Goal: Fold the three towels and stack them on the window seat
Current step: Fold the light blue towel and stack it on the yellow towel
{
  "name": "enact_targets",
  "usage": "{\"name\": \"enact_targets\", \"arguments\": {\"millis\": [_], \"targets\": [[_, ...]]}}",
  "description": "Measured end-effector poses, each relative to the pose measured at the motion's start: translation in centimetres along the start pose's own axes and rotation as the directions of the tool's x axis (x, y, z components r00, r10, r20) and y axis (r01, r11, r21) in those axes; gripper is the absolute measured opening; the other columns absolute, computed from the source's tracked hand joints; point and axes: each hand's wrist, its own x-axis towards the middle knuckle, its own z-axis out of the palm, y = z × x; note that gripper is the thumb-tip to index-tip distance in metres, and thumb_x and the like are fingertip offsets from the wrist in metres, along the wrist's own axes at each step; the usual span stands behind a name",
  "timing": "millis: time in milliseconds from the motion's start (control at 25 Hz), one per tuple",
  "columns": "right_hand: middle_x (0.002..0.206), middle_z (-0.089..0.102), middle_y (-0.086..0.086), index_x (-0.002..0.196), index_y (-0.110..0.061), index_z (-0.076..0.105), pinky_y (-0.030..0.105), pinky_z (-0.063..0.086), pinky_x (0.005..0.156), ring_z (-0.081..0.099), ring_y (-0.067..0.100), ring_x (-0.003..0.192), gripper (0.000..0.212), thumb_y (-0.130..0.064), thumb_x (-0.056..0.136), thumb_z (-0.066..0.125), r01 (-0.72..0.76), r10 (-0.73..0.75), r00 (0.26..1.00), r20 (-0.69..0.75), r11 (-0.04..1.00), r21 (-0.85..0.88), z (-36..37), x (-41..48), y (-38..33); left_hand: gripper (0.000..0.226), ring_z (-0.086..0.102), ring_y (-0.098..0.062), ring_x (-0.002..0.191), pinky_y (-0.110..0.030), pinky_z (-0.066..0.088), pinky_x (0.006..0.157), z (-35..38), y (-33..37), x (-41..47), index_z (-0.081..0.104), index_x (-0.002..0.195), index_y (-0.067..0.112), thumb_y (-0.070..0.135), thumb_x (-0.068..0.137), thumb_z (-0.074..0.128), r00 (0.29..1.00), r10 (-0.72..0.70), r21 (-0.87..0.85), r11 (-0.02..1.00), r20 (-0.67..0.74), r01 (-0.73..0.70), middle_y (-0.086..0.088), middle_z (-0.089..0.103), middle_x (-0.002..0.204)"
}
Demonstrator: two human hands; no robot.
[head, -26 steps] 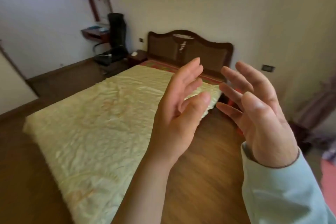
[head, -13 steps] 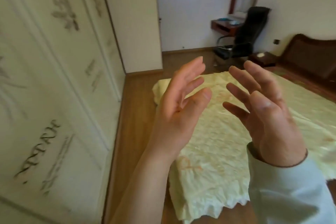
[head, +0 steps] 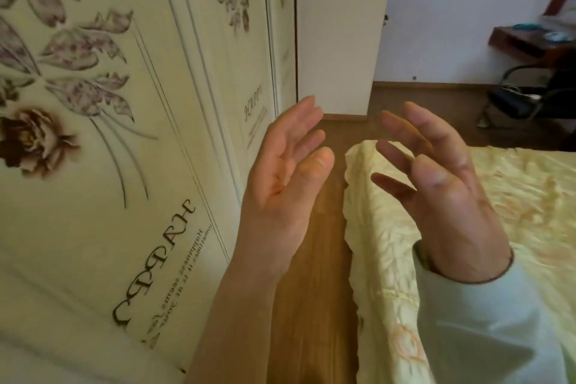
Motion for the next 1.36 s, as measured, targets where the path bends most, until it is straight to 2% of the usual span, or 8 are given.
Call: {"name": "enact_targets", "arguments": {"millis": [160,480,680,880,1080,1360], "targets": [[0.139,0.057,-0.011,0.129,-0.04,0.052,0.055,0.038,0.11,0.051,0.015,0.131,0.061,-0.054,0.072,0.068,-0.023,0.023,0.999,0.045,1.0,0.007,1.1,9.6,4.7,0.047,0.058,-0.006,0.13,-0.041,0.047,0.11,-2.2,-4.1,9.4,0.051,0.139,0.037,0.026,0.095,0.057,0.999,-0.005,0.008,1.0,-0.051,0.006,0.014,0.059,0.143],[0.137,0.056,-0.019,0.126,-0.047,0.051,0.049,0.043,0.107,0.052,0.008,0.13,0.052,-0.049,0.075,0.059,-0.044,0.046,0.998,0.043,0.997,-0.057,1.1,26.5,13.8,0.046,0.058,-0.004,0.13,-0.04,0.048,0.11,-4.6,-13.4,27.0,0.051,0.136,0.039,0.027,0.092,0.055,0.998,-0.017,-0.027,1.0,-0.066,0.015,0.017,0.06,0.141],[0.138,0.055,-0.017,0.126,-0.047,0.05,0.049,0.042,0.108,0.052,0.01,0.13,0.05,-0.047,0.076,0.055,-0.029,0.026,0.999,-0.026,0.993,-0.119,0.8,38.4,21.1,0.043,0.059,-0.004,0.129,-0.035,0.049,0.107,-6.0,-21.7,39.9,0.053,0.136,0.038,0.027,0.094,0.055,1.0,0.001,-0.059,0.998,0.007,0.0,0.018,0.061,0.14],[0.139,0.055,-0.018,0.129,-0.047,0.049,0.046,0.044,0.106,0.052,0.009,0.129,0.053,-0.048,0.076,0.055,-0.045,0.031,0.995,-0.096,0.988,-0.147,0.7,51.4,27.2,0.043,0.059,-0.005,0.129,-0.036,0.049,0.108,-7.3,-28.3,54.7,0.054,0.137,0.034,0.027,0.094,0.054,0.998,0.002,-0.108,0.994,0.063,0.005,0.015,0.061,0.14],[0.137,0.056,-0.021,0.13,-0.045,0.048,0.041,0.046,0.104,0.054,0.005,0.126,0.054,-0.048,0.076,0.055,-0.053,0.028,0.987,-0.156,0.987,-0.153,-1.6,63.2,33.4,0.04,0.059,-0.002,0.129,-0.031,0.051,0.105,-6.2,-35.4,66.9,0.054,0.134,0.039,0.029,0.095,0.055,0.991,-0.007,-0.103,0.994,0.133,0.021,0.021,0.061,0.139],[0.135,0.056,-0.023,0.132,-0.042,0.047,0.028,0.052,0.096,0.056,-0.001,0.122,0.058,-0.048,0.075,0.054,-0.076,0.054,0.986,-0.158,0.988,-0.138,-8.4,81.7,44.5,0.037,0.059,-0.002,0.129,-0.027,0.051,0.102,-2.7,-47.6,84.9,0.054,0.131,0.043,0.034,0.095,0.058,0.992,-0.023,-0.103,0.994,0.126,0.037,0.024,0.062,0.136]]}}
